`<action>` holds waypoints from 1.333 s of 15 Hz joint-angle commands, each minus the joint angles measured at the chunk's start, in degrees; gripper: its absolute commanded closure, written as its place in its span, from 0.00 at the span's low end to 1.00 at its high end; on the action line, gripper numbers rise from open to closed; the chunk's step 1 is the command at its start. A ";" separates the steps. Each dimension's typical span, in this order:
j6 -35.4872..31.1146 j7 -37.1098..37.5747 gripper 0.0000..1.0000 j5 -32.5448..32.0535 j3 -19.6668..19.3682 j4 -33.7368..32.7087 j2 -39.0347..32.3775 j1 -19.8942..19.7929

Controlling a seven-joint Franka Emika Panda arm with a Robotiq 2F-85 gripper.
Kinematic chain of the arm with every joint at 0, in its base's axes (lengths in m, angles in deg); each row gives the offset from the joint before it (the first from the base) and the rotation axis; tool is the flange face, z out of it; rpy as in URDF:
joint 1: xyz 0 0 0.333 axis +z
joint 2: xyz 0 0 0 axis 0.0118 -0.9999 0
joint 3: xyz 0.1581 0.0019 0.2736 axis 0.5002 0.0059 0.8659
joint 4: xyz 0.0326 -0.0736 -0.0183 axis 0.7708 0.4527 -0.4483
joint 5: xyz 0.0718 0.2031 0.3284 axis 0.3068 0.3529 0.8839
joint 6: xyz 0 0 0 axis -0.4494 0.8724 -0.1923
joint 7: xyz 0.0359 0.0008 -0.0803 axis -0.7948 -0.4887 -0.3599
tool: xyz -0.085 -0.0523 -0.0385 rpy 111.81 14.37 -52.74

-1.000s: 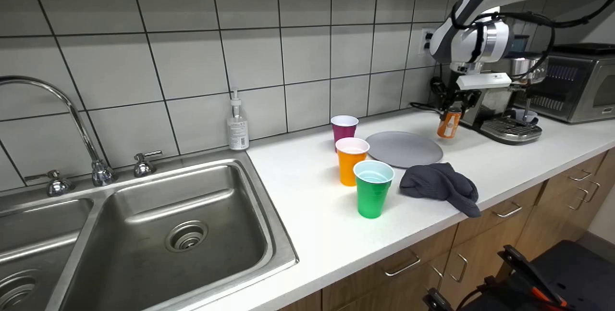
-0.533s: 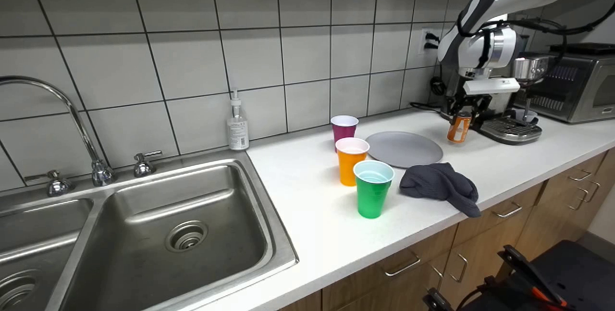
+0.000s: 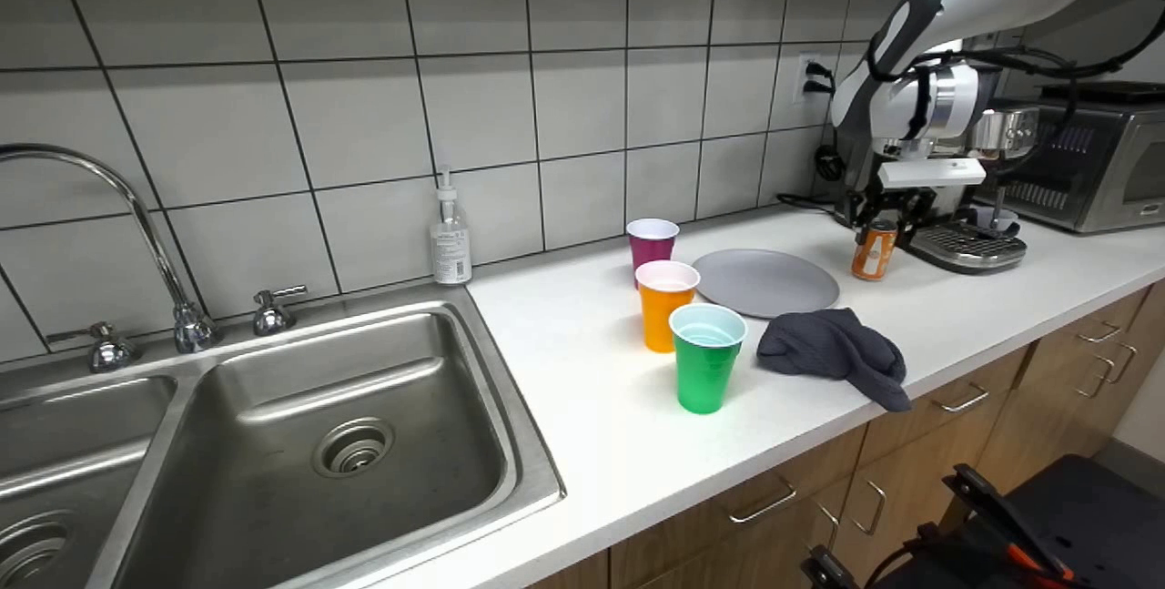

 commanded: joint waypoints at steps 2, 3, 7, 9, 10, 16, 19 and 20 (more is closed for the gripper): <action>2.37 2.06 0.11 -0.26 -0.14 -3.00 -0.95 -0.26; 2.34 2.17 0.04 -0.26 -0.16 -3.12 -0.92 -0.27; 1.87 2.04 0.00 0.03 0.12 -3.30 -0.22 -0.45; 1.64 1.60 0.00 0.06 0.41 -3.02 0.42 -0.40; 1.03 1.53 0.00 -0.17 0.37 -2.68 0.69 -0.11; -1.23 0.42 0.00 -0.77 1.16 0.53 3.66 1.53; -1.76 0.10 0.00 -1.16 1.47 2.02 4.92 2.90; -1.90 0.13 0.00 -1.41 1.53 2.63 5.31 3.50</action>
